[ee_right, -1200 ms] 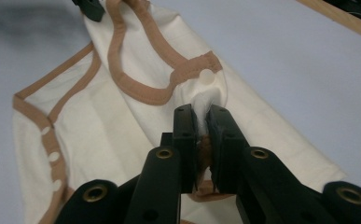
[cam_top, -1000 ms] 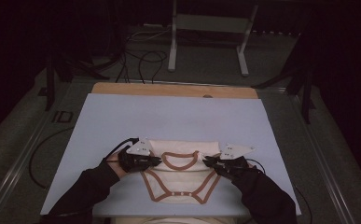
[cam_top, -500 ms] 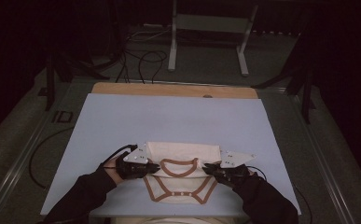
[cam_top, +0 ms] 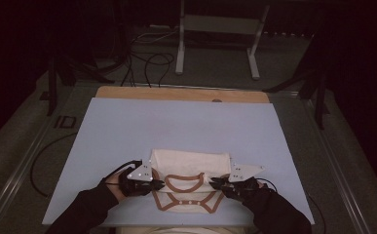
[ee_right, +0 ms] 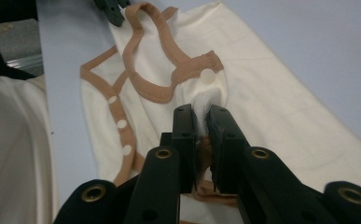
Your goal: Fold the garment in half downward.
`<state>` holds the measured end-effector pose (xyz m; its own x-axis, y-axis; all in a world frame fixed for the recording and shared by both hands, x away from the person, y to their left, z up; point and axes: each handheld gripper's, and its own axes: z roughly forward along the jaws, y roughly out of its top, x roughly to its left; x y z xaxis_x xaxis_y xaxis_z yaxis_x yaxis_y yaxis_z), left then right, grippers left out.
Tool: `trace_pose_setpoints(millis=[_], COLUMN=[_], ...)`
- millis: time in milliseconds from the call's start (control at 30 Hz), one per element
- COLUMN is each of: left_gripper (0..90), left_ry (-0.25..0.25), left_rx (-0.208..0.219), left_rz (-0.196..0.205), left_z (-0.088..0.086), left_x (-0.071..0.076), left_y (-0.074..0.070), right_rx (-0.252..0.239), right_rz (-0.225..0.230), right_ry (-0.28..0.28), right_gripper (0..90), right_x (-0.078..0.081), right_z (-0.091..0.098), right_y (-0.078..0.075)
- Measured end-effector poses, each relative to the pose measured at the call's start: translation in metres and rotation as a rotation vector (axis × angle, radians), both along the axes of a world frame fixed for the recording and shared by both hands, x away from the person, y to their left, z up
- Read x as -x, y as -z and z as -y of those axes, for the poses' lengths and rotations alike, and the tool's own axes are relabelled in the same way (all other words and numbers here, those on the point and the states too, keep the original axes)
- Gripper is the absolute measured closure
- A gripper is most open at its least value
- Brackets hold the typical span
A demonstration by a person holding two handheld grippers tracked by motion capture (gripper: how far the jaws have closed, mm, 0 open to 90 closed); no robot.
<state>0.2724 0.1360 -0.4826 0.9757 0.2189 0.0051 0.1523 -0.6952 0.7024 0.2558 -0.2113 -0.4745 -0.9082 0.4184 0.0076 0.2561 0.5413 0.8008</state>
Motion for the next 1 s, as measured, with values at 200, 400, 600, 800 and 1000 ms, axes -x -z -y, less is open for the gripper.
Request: trace_pose_setpoints(millis=[200, 400, 600, 800, 1000], left_gripper=[85.1, 82.3, 67.3, 53.7, 25.8], left_ry=[0.026, 0.046, 0.130, 0.172, 0.138], left_rx=[0.001, -0.006, -0.008, -0.033, -0.008], left_rz=[-0.015, -0.022, -0.075, -0.107, -0.089], left_z=[0.000, 0.001, 0.003, 0.004, 0.003], left_x=[0.008, 0.016, 0.024, 0.032, 0.036], left_y=[0.007, 0.008, 0.013, 0.015, 0.009], right_rx=[-0.016, -0.035, -0.043, -0.033, -0.062], right_rz=[-0.016, -0.044, -0.103, -0.124, -0.117], right_ry=[-0.019, -0.053, -0.123, -0.148, -0.143], right_gripper=[81.7, 80.3, 69.7, 55.5, 33.2], right_x=[0.004, 0.012, 0.019, 0.021, 0.018], right_z=[0.001, 0.002, 0.002, -0.001, -0.001], right_y=[0.002, 0.005, 0.007, 0.009, 0.010])
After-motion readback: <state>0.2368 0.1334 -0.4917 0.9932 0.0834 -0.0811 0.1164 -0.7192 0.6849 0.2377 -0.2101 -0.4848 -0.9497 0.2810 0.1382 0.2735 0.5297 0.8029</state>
